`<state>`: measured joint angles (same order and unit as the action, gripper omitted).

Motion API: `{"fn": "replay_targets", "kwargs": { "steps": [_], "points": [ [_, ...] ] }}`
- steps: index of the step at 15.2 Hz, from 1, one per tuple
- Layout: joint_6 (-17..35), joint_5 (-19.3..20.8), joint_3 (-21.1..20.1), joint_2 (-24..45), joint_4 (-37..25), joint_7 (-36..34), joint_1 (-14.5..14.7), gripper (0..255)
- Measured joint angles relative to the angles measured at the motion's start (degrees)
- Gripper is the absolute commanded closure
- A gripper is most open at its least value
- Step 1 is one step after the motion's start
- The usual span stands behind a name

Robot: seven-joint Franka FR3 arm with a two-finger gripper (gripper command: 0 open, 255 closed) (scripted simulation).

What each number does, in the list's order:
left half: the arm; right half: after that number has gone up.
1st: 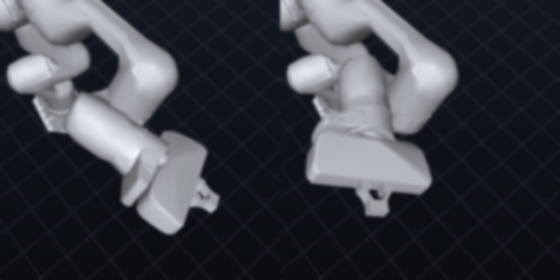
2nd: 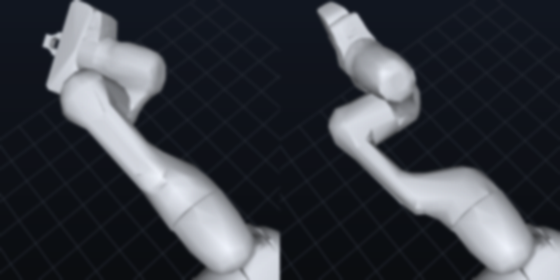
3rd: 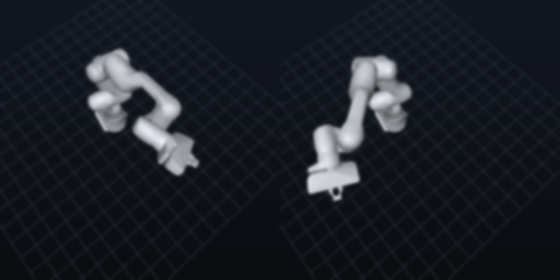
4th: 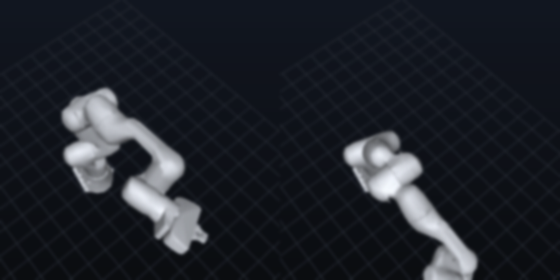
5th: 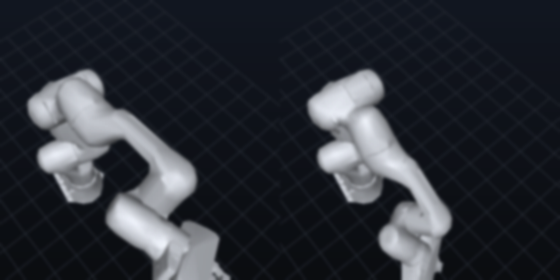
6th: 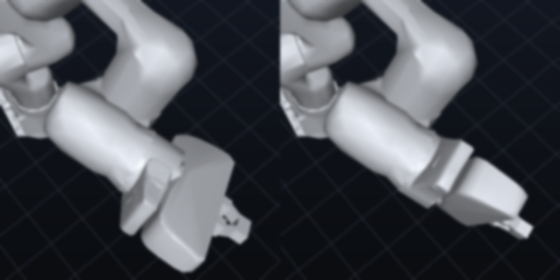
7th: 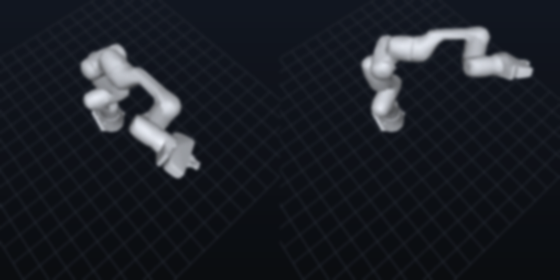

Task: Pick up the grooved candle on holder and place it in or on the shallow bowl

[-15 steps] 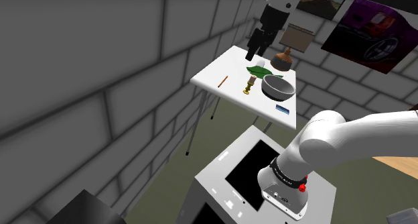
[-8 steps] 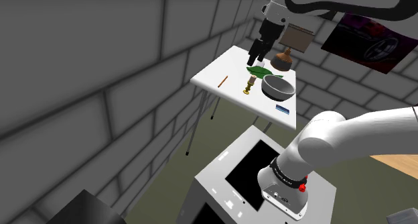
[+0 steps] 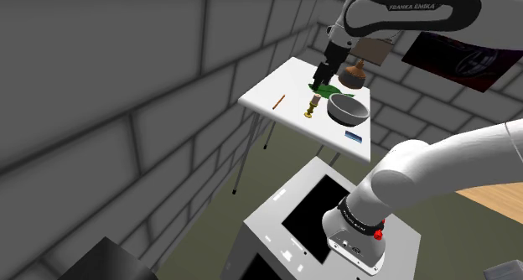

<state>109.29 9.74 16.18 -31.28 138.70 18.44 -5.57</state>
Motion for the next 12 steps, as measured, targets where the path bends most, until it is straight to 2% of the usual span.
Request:
{"fn": "replay_targets", "kwargs": {
  "steps": [7,12],
  "points": [
    [7.9,0.7,7.8,10.8,-3.0,8.7,-1.4,0],
    [13.3,-1.8,12.8,20.4,-6.8,15.8,-1.9,0]
  ]
}}
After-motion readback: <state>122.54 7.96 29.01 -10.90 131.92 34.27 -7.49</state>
